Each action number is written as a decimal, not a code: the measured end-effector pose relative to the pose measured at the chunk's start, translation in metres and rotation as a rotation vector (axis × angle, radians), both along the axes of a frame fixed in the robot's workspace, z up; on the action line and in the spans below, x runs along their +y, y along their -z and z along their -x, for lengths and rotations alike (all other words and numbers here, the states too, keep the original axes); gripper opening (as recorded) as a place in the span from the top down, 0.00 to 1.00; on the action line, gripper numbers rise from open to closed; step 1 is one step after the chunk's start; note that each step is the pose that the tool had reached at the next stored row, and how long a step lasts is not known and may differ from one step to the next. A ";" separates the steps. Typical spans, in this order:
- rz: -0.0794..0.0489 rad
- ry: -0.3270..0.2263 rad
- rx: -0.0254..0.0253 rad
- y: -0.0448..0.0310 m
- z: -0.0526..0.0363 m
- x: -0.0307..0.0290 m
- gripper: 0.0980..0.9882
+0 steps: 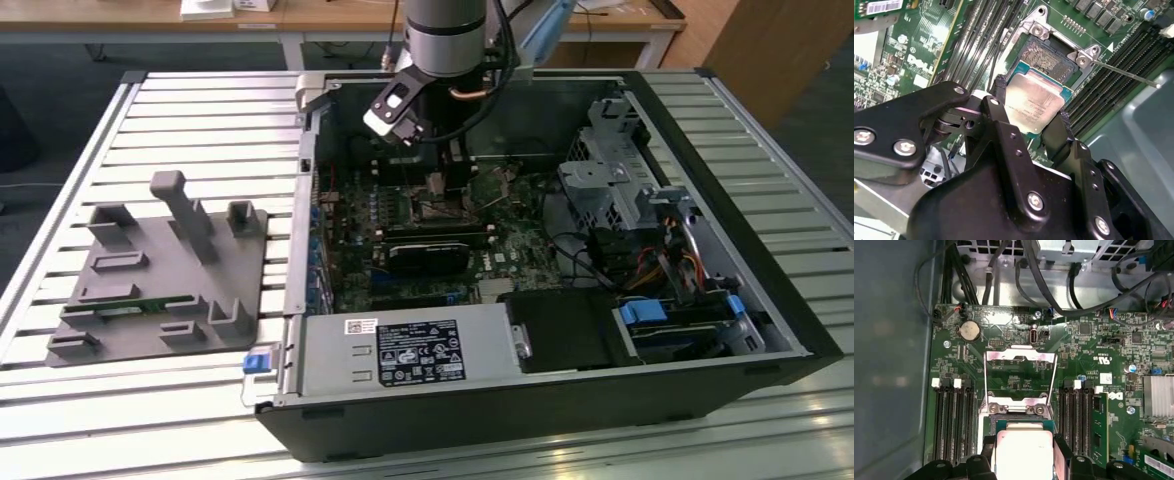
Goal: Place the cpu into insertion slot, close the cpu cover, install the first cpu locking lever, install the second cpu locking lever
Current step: 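Place the cpu into insertion slot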
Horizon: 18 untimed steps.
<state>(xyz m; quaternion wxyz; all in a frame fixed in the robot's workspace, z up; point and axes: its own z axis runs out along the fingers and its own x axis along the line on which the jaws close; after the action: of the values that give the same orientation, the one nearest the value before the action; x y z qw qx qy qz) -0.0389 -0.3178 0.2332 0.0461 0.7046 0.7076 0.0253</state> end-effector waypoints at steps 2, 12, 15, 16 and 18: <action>0.000 0.001 0.0000 0.0036 0.0003 0.0002 0.50; 0.000 0.001 0.0000 0.0198 0.0045 0.0013 0.50; 0.000 0.001 -0.0001 0.0231 0.0049 0.0014 0.50; 0.000 0.001 0.0000 0.0242 0.0050 0.0014 0.50; 0.000 0.004 0.0000 0.0261 0.0057 0.0014 0.50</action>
<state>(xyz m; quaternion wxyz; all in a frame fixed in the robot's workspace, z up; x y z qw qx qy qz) -0.0446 -0.3163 0.2070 0.0461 0.7060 0.7063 0.0252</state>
